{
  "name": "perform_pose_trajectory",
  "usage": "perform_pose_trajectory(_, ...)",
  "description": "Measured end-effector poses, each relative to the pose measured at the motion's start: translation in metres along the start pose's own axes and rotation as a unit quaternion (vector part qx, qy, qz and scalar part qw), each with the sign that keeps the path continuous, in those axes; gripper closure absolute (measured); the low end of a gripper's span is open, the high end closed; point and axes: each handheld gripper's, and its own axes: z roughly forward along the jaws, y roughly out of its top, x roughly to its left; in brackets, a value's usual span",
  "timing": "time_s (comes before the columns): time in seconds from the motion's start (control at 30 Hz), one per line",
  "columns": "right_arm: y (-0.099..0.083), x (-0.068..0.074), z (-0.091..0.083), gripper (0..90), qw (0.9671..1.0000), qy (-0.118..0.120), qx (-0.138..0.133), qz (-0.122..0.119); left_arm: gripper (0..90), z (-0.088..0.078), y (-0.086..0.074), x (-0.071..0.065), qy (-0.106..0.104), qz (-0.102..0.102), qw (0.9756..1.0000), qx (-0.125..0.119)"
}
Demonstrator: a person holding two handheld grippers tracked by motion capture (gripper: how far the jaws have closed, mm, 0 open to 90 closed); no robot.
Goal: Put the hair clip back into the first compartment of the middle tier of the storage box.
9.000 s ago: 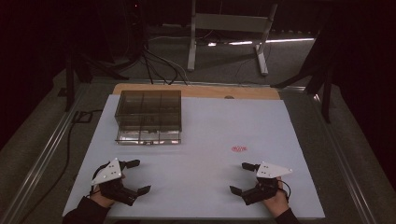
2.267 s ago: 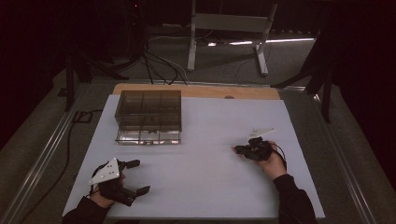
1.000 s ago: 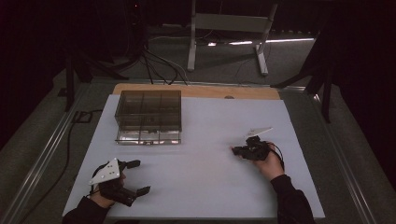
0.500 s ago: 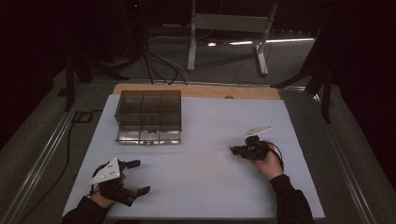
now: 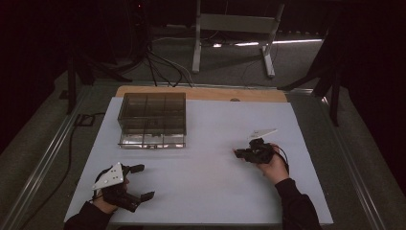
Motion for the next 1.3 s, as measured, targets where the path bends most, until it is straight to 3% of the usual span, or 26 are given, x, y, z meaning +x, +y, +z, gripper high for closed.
perform_pose_trajectory(0.37,0.007,0.006,0.003,85.2,0.9999,0.008,-0.001,-0.009,0.4,0.000,0.000,0.000,0.000,0.002,1.0000,0.000)
perform_pose_trajectory(1.3,0.050,0.036,0.017,85.2,0.9981,0.036,-0.008,-0.049,0.4,0.000,0.001,0.000,-0.003,0.002,1.0000,-0.001)
